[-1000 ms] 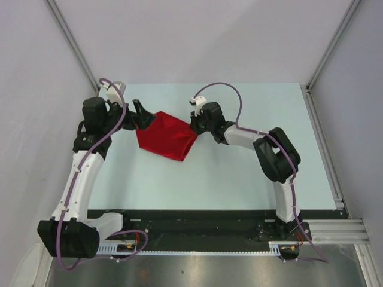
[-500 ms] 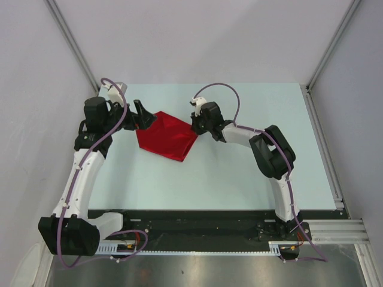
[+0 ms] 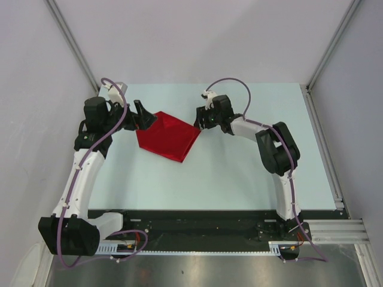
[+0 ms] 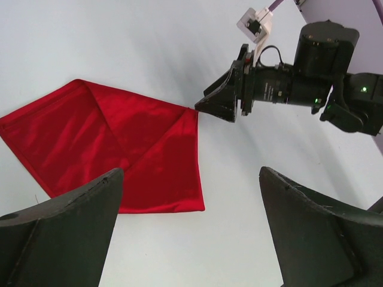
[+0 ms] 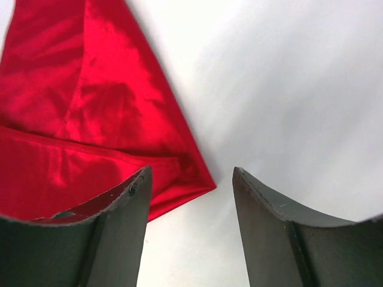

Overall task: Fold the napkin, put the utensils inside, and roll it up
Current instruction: Fold the napkin

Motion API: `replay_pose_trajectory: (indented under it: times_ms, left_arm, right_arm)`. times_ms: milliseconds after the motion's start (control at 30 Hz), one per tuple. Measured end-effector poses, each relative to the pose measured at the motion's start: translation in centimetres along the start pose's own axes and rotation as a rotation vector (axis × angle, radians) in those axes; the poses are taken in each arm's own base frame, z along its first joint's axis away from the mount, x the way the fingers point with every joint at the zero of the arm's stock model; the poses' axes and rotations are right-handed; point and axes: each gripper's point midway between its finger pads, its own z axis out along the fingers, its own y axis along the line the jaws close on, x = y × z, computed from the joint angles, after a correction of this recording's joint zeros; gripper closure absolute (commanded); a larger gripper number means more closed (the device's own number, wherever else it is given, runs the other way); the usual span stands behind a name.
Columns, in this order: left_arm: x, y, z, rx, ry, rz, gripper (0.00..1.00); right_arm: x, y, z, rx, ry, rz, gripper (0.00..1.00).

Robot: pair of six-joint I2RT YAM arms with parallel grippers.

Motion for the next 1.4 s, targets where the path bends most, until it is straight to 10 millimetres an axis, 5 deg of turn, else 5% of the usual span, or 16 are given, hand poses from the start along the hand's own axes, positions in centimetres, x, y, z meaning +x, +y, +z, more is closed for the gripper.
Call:
replay_pose_trajectory:
  times_ms: [167, 300, 433, 733, 1267, 1400]
  left_arm:
    - [0.0, 0.0, 0.0, 0.002, 0.0, -0.002, 0.0]
    - [0.0, -0.1, 0.0, 0.005, 0.0, -0.006, 0.0]
    - [0.0, -0.2, 0.0, 0.008, 0.0, -0.008, 0.0]
    - [0.0, -0.1, 0.1, 0.01, 0.0, -0.008, 0.0]
    - [0.0, -0.1, 0.1, 0.01, 0.001, -0.009, 0.0]
    - [0.0, -0.2, 0.1, 0.011, 0.001, -0.01, 0.0]
  right_arm:
    - [-1.2, -1.3, 0.2, -0.074, -0.006, 0.056, 0.38]
    - [-0.1, -1.8, 1.0, -0.128, 0.033, 0.111, 0.38]
    - [1.6, -1.1, 2.1, -0.193, 0.084, 0.156, 0.38]
    - [1.6, 0.3, 2.7, -0.287, 0.099, 0.199, 0.4]
    - [3.4, 0.1, 2.8, -0.286, 0.12, 0.248, 0.97]
    - [3.9, 0.2, 2.2, -0.28, 0.115, 0.277, 1.0]
